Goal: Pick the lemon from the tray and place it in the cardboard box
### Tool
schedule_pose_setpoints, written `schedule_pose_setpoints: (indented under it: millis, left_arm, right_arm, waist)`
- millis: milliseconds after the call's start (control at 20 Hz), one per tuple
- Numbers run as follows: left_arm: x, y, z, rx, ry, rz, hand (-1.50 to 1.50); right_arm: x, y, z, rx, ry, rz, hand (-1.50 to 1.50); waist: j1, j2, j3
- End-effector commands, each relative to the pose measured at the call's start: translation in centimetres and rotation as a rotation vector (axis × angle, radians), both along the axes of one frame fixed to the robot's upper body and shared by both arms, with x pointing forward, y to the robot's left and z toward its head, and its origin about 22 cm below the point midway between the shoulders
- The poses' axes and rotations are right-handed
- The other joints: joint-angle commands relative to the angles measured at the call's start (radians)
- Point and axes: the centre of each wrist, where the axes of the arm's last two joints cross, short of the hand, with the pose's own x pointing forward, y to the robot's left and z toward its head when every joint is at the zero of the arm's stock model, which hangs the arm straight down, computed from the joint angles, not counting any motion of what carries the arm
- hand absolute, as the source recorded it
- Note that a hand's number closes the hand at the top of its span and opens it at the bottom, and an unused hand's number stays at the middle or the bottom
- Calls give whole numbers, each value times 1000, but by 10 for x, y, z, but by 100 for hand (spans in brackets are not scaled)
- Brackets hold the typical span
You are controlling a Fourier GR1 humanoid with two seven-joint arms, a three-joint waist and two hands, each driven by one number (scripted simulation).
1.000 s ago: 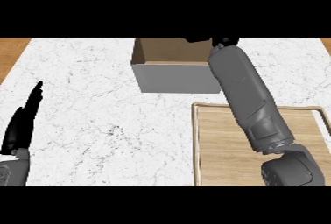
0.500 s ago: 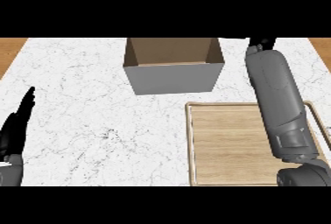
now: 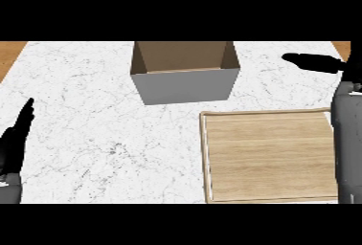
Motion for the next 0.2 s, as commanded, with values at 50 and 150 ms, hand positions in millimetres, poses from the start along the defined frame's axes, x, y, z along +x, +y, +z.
schedule_pose_setpoints:
  millis: [50, 150]
  left_arm:
    - [-6, 5, -8, -5, 11, -9, 0]
    - [7, -4, 8, -7, -7, 0, 0]
  right_arm:
    - [-65, -43, -5, -36, 54, 50, -150]
    - [-89, -49, -1, -62, 106, 52, -150]
  waist:
    - [3, 3, 0]
    - [1, 2, 0]
